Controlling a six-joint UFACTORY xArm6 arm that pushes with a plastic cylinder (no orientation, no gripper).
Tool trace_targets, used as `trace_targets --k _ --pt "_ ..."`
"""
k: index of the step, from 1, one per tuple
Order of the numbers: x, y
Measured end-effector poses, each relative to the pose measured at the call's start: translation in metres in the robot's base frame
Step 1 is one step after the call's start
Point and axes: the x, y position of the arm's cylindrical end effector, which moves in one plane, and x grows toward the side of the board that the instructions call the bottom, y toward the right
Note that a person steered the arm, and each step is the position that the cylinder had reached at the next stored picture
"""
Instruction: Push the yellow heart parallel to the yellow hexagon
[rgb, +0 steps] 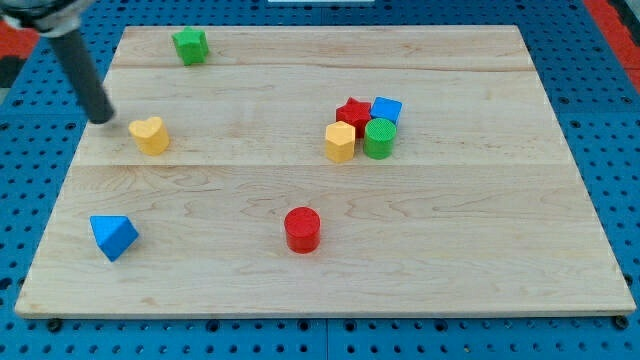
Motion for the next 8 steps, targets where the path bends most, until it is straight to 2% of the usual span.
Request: trace_targets --k 1,2,3,5,8 --pt "0.011 -0.008" --pt "0.041 -0.008" --pt "0.048 0.014" --pt "0.029 0.049" --pt "0.028 0.084"
